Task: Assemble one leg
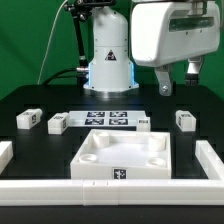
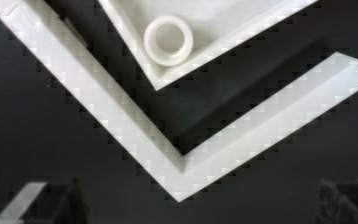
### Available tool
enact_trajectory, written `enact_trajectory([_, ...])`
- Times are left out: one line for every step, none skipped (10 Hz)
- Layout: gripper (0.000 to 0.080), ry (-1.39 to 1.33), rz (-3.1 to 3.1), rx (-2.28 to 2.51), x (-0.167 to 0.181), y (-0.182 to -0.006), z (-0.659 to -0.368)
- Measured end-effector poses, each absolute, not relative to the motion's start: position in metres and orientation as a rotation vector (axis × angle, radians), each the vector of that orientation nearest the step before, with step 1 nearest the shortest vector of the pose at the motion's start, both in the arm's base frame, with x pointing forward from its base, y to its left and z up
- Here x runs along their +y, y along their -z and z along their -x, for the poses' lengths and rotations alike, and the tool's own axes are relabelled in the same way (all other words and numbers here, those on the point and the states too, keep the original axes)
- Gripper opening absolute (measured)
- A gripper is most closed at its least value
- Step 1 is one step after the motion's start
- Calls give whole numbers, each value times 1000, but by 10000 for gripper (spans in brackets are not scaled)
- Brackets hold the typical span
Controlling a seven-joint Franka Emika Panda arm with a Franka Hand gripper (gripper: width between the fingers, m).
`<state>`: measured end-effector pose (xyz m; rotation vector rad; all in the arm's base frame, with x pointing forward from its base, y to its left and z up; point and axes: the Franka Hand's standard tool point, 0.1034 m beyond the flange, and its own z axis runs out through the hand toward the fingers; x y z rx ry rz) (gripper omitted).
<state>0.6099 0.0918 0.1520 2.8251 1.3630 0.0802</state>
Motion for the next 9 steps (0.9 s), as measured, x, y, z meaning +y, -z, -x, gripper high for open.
enact_trajectory([650, -80, -2826, 1362, 92, -152, -610])
enact_trajectory([650, -80, -2826, 1362, 92, -152, -610])
enact_trajectory([650, -80, -2826, 1362, 92, -152, -610])
enact_trajectory([650, -80, -2825, 1363, 92, -152, -610])
enact_trajectory([650, -79, -2825, 1363, 92, -152, -610])
enact_trajectory([650, -79, -2825, 1363, 92, -152, -610])
enact_trajectory([650, -79, -2825, 1363, 92, -152, -610])
enact_trajectory([650, -79, -2826, 1363, 92, -152, -610])
enact_trajectory([650, -79, -2826, 1363, 92, -152, -610])
